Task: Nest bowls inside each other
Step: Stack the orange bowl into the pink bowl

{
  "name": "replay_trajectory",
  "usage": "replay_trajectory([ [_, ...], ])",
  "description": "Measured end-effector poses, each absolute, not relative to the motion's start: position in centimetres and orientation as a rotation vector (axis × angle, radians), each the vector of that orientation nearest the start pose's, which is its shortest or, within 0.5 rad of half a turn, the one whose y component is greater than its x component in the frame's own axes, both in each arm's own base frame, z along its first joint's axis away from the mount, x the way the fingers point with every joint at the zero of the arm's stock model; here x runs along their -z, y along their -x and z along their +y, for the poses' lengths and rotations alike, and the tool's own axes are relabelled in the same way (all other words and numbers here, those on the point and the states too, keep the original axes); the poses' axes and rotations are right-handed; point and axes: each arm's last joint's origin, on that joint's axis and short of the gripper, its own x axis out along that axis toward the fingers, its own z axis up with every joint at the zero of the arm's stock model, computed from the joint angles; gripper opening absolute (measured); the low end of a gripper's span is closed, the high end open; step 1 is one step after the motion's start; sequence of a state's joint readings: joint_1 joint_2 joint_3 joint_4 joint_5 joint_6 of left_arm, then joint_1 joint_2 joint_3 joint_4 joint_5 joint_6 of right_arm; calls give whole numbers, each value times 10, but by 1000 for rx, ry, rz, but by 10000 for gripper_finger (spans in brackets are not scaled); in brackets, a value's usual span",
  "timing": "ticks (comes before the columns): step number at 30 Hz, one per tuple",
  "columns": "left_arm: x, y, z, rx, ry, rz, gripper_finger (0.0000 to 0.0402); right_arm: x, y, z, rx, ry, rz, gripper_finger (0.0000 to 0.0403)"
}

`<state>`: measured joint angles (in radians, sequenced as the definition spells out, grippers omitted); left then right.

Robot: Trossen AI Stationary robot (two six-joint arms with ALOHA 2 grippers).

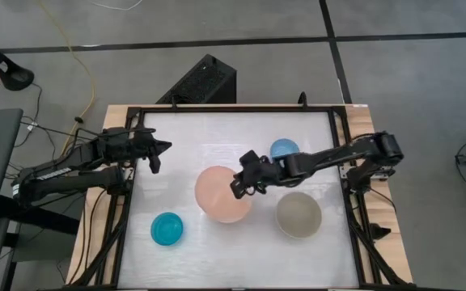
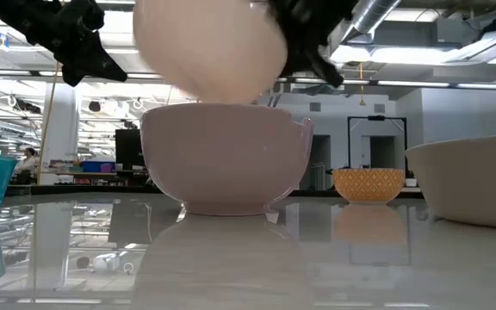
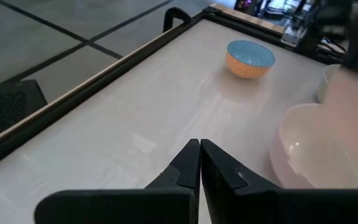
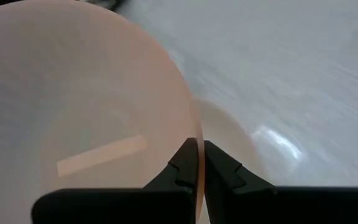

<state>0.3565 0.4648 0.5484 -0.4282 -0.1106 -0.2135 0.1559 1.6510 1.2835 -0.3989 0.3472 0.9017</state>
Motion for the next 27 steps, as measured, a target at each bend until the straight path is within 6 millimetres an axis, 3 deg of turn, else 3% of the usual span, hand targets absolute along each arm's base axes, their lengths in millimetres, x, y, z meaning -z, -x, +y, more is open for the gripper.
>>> replay_trajectory([
  [3, -270, -105, 43, -528, 283, 283, 0, -248, -366, 47, 538, -658, 647, 36],
  [6, -269, -105, 44, -540, 324, 271, 0, -239, -369, 50, 551, -640, 664, 36],
  [27, -270, -105, 44, -575, 383, 250, 0, -231, -361, 43, 623, -572, 762, 50],
])
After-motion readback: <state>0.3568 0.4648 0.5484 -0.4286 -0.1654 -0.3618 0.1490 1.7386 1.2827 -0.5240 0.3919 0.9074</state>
